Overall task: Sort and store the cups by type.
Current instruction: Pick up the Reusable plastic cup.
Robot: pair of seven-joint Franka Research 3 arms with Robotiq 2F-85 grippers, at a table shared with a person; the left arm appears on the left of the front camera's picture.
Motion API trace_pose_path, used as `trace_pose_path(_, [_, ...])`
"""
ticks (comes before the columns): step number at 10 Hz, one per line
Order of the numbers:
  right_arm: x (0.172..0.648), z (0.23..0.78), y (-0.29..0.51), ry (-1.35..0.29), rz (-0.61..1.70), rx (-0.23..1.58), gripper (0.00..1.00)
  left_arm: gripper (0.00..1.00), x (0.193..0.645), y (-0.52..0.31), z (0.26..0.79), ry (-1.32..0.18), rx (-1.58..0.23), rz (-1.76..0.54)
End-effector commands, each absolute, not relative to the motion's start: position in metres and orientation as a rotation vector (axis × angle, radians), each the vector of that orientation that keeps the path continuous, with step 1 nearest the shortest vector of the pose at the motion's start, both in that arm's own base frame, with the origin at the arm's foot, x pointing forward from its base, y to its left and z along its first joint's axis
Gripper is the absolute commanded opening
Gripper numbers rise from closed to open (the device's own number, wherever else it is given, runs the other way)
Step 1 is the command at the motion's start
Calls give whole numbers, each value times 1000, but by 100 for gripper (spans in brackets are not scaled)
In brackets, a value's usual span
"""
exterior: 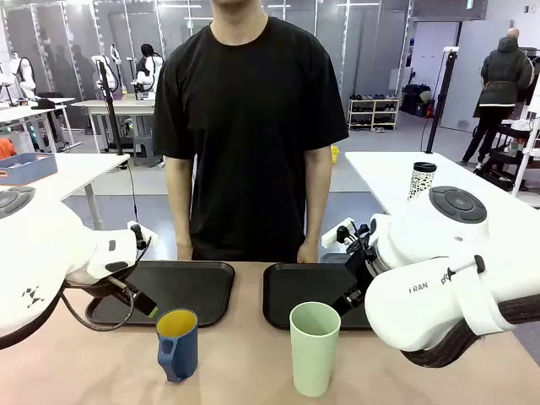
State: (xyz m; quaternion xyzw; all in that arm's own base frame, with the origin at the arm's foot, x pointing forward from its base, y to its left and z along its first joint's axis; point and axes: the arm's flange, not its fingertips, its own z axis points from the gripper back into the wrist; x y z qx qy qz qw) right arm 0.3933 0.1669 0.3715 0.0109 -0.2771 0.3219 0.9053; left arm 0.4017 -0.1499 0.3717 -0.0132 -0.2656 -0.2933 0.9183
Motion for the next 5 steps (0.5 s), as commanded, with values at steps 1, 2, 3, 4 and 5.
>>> trace_pose_path(1, [393,372,167,-572,665,22,100,100,402,-150,372,-546,-27,-603])
trace_pose_path(2, [393,372,167,-572,665,22,100,100,402,-150,372,-546,-27,-603])
trace_pose_path(3, [393,372,167,-572,665,22,100,100,402,-150,372,-546,-27,-603])
trace_pose_path(4, [393,372,167,-572,665,22,100,100,402,-150,372,-546,-27,-603])
trace_pose_path(5, [393,372,167,-572,665,22,100,100,402,-150,372,-546,-27,-603])
